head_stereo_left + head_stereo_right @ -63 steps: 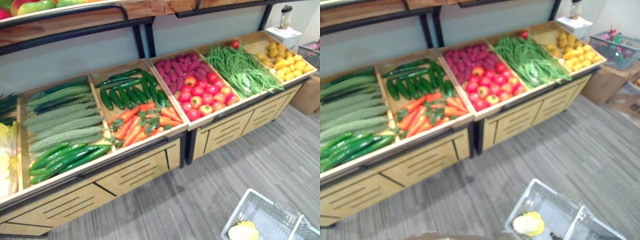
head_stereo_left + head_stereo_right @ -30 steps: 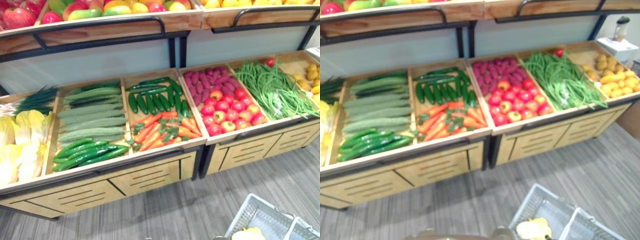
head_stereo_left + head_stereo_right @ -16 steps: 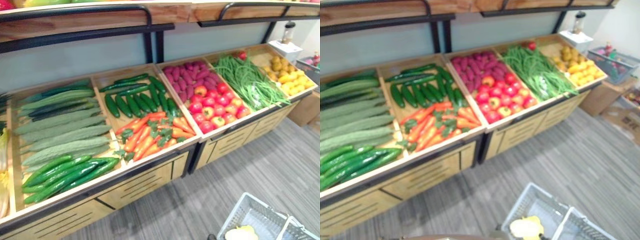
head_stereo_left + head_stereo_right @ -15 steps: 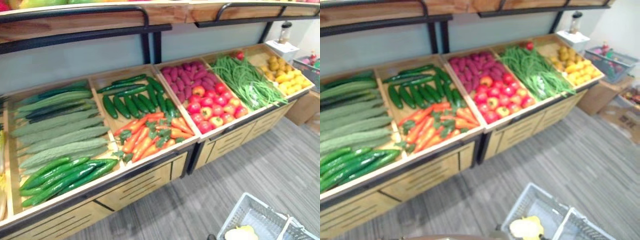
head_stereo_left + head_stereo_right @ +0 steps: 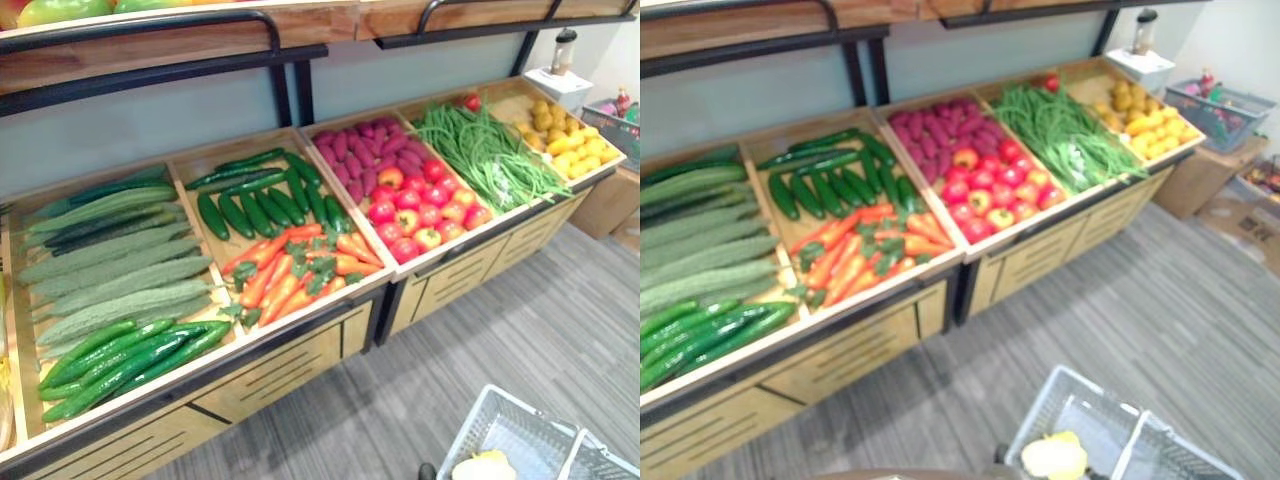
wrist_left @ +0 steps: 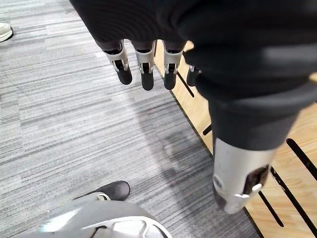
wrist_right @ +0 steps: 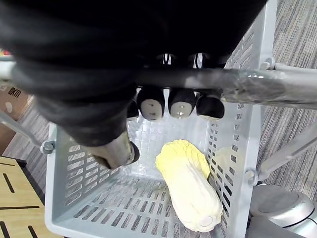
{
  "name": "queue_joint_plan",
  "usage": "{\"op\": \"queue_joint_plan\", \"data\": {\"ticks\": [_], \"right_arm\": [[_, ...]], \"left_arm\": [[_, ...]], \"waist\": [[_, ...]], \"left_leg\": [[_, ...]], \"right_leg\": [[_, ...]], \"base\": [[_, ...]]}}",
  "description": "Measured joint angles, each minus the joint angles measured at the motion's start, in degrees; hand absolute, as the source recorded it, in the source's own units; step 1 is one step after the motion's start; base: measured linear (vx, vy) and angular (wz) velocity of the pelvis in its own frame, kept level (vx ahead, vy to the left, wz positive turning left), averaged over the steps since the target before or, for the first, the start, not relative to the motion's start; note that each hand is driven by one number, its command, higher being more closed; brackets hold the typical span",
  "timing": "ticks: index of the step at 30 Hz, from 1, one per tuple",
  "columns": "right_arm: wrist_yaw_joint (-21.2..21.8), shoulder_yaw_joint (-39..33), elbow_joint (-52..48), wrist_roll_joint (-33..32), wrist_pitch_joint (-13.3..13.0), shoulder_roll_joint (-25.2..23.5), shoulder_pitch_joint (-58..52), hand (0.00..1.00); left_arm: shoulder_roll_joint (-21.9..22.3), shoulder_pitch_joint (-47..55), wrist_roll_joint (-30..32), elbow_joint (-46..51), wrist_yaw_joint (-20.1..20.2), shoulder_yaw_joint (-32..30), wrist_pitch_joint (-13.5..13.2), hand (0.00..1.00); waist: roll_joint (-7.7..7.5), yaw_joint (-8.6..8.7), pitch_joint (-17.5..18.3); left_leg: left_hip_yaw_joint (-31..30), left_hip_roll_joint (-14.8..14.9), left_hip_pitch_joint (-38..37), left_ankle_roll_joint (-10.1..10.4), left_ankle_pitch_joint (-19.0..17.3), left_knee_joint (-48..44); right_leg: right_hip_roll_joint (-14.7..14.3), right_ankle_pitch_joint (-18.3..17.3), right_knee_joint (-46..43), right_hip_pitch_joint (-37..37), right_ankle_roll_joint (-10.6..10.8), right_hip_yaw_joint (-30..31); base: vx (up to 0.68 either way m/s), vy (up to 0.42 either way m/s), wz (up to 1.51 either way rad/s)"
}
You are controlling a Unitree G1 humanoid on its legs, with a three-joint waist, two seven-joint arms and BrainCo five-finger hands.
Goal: Pick vegetable in the basket
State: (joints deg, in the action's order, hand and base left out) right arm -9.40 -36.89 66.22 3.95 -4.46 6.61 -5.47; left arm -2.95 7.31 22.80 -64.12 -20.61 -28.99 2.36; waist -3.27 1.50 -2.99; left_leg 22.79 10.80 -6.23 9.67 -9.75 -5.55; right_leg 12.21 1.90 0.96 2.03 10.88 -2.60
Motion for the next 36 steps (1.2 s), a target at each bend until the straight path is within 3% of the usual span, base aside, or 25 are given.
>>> {"op": "queue_joint_plan", "data": {"ticks": [13, 14, 30, 36], "right_arm": [[0.4, 2.5, 0.7, 0.6, 0.0, 1.3, 0.5, 1.0], [0.9, 2.5, 1.2, 0.4, 0.0, 2.4, 0.7, 1.0], [1.3, 7.6, -0.3, -0.5, 0.1, 2.4, 0.7, 1.0], [1.3, 10.2, -3.5, -0.5, -1.3, 2.4, 1.4, 1.0]], "left_arm": [[-1.7, 1.0, 0.5, -1.9, 3.4, -1.3, -0.1, 0.0], [-1.7, 2.0, 0.6, -2.1, 3.5, -1.8, 0.0, 0.0], [-3.6, 1.2, 0.4, -1.2, 6.0, 1.0, -1.9, 0.0], [-4.4, -0.4, 0.4, 0.4, 6.2, 5.0, -2.4, 0.0]], "waist": [[0.28, 0.14, -0.1], [1.56, 0.2, 0.5], [0.95, 0.07, -0.1], [1.56, 0.03, -4.0]], "left_leg": [[0.0, -0.3, -1.2, 0.0, 0.0, 1.1], [0.1, -0.3, -1.1, 0.0, 0.0, 1.1], [-3.0, -0.1, -0.6, 0.0, 0.0, 0.8], [-4.7, 0.9, 0.2, 0.0, 0.1, -1.1]], "right_leg": [[-0.1, 0.8, 2.1, -1.5, -0.3, -0.2], [-0.2, 1.0, 2.4, -1.4, -0.3, 0.2], [-0.3, 1.0, 2.5, -2.5, -0.3, -1.8], [-0.7, -1.3, -4.8, -0.1, -3.3, -3.3]], "base": [[0.0, 0.0, 0.0], [0.0, 0.0, 0.0], [0.0, -0.002, 0.05], [-0.05, -0.021, 0.09]]}}
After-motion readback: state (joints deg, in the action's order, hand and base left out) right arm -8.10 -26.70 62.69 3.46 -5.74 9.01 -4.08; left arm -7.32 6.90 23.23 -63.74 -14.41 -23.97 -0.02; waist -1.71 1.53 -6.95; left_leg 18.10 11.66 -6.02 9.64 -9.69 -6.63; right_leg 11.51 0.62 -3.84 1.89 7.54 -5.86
